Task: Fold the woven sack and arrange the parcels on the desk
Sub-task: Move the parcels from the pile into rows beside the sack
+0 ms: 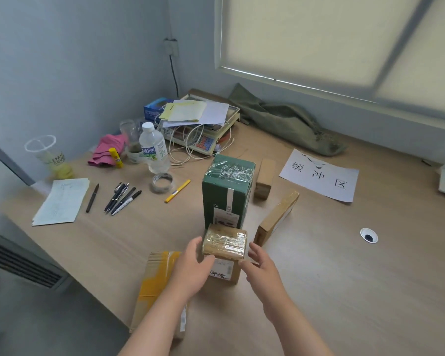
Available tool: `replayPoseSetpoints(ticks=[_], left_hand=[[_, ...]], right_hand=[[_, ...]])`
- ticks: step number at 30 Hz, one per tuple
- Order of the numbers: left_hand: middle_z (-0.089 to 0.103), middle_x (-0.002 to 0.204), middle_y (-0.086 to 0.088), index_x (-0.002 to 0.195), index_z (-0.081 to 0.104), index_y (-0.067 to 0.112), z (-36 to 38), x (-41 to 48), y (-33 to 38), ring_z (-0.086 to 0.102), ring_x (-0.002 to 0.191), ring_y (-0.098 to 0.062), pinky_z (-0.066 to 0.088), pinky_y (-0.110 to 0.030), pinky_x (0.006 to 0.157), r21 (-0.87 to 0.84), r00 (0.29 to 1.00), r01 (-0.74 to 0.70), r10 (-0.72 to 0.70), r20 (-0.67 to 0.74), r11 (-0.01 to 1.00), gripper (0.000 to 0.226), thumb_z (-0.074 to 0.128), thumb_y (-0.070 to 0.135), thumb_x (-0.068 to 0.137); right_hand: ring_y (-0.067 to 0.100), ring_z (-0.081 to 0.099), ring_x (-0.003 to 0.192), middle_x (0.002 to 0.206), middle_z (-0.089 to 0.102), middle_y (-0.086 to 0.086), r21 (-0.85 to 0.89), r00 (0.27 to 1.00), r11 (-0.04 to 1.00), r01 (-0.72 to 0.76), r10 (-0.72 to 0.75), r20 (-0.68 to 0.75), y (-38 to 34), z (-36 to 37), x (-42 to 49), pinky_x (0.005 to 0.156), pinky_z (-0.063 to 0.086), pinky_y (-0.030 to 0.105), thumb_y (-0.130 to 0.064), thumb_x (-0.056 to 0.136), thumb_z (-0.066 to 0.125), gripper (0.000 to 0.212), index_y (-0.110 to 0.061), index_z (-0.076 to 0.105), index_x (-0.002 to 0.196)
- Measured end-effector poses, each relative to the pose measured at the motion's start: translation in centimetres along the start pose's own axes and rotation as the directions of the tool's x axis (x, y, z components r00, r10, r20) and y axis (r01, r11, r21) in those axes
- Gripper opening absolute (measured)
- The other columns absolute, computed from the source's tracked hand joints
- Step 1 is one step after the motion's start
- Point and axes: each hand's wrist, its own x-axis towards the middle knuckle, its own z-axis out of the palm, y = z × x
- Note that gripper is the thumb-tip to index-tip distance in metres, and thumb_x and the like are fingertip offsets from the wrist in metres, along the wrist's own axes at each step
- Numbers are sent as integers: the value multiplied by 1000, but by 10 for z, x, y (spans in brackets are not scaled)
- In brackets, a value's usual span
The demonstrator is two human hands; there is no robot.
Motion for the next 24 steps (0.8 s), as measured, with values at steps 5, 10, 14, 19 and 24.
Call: replayPoseSetpoints(ticks=[5, 10, 14, 19, 24], left_hand=[[65, 130, 11, 133, 50, 31, 12, 4, -23, 62, 118, -12, 53, -41, 103, 30, 996, 55, -57, 69, 998, 48, 57, 27, 85], [59, 132, 8, 143, 46, 33, 20, -6, -31, 56, 123, -12, 56, -33, 96, 0, 1000, 7, -7, -5, 1000, 57, 60, 17, 90], [52, 128, 7, 135, 49, 37, 31, -21, -17, 57, 116, -11, 56, -17, 73, -51, 995, -79, 75, -72, 996, 48, 62, 14, 94], [41, 126, 6, 137, 45, 41, 57, -41, 18, 55, 104, -4, 53, -11, 55, -163, 986, -165, 163, -30, 973, 47, 56, 16, 99], [56, 133, -5, 124, 52, 64, 85, -61, 48, 68, 110, -21, 64, -37, 72, -363, 972, -154, 207, 112, 919, 48, 60, 31, 90]], right_hand=[[-2, 60, 100, 117, 65, -18, -2, 1000, 1000, -14, 14, 15, 8, 3, -4, 66, 45, 11, -6, 95, 53, 45, -45, 57, 116], [3, 60, 109, 119, 68, -11, 14, 1000, 1000, 5, -5, -23, 15, -8, -10, 72, 47, 14, -6, 94, 53, 46, -37, 61, 127], [11, 58, 122, 122, 70, -12, 22, 993, 998, 58, -55, -108, 21, -26, -20, 99, 52, 35, -11, 92, 57, 40, -37, 68, 120], [11, 59, 120, 124, 66, -15, 54, 976, 985, 162, -152, -155, 15, -67, -48, 100, 53, 41, -15, 91, 61, 42, -47, 69, 118], [15, 65, 114, 123, 62, -3, 103, 963, 964, 246, -230, -144, 7, -117, -81, 95, 58, 43, -10, 93, 63, 51, -53, 67, 121]])
